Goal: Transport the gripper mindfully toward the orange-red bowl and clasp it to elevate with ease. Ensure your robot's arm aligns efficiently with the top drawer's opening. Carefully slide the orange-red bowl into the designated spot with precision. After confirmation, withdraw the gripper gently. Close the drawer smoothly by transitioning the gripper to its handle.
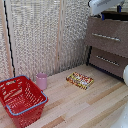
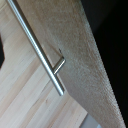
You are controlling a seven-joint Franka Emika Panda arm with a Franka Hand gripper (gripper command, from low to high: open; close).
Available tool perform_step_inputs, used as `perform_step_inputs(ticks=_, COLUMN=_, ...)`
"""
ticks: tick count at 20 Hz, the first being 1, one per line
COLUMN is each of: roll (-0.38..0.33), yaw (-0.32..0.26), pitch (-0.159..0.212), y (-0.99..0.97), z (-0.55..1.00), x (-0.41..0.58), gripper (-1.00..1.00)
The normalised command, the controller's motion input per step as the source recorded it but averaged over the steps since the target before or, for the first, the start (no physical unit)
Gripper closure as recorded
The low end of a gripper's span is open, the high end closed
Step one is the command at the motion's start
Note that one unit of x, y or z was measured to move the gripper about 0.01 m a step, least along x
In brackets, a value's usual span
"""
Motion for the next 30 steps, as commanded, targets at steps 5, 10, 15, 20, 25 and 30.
perform_step_inputs(ticks=5, roll=-0.375, yaw=0.118, pitch=0.128, y=0.09, z=-0.15, x=-0.052, gripper=-1.0)
perform_step_inputs(ticks=10, roll=-0.375, yaw=0.114, pitch=0.156, y=0.13, z=-0.16, x=-0.058, gripper=-1.0)
perform_step_inputs(ticks=15, roll=-0.366, yaw=0.095, pitch=0.152, y=0.23, z=-0.23, x=-0.016, gripper=-1.0)
perform_step_inputs(ticks=20, roll=-0.338, yaw=0.059, pitch=0.122, y=0.41, z=-0.4, x=0.0, gripper=-1.0)
perform_step_inputs(ticks=25, roll=-0.361, yaw=0.06, pitch=0.079, y=0.35, z=-0.4, x=0.0, gripper=-1.0)
perform_step_inputs(ticks=30, roll=-0.356, yaw=0.157, pitch=0.012, y=0.03, z=-0.43, x=0.006, gripper=-1.0)
